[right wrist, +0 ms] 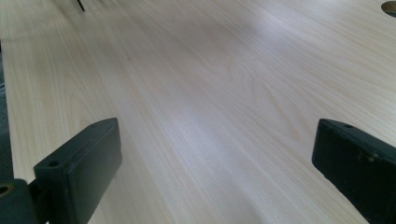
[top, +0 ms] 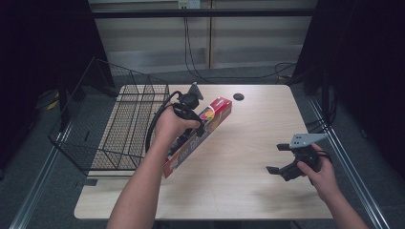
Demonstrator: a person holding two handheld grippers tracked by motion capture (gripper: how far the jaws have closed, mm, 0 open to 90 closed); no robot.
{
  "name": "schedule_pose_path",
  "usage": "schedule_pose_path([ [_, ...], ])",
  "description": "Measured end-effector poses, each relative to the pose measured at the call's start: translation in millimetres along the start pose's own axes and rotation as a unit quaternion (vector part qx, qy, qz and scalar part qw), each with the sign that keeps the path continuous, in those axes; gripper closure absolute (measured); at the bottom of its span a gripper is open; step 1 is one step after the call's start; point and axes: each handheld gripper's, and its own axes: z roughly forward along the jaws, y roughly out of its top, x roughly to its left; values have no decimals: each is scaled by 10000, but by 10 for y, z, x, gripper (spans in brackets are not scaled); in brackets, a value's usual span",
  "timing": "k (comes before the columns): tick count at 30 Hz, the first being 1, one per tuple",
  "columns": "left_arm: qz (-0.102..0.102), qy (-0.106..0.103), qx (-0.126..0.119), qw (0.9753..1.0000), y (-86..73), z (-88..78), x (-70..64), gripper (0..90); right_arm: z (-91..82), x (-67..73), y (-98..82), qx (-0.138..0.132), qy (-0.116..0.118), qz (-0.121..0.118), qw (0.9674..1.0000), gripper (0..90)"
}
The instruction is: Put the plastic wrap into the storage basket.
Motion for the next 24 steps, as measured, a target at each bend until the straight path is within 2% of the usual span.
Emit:
schedule_pose_path([
  [10,-126,62,11,9999,-19,-252,78,445,9,11,-3,0,-28,-29,10000,17],
  [12,-209,50,-36,9998,-23,-304,97,445,13,10,-4,-9,-44,-31,10000,17],
  [14,-174,53,-41,9998,-24,-350,120,445,14,9,-5,-11,-43,-29,10000,17],
  [24,-328,145,-11,9994,-27,-536,148,445,26,16,-8,-1,-10,-39,10000,17],
])
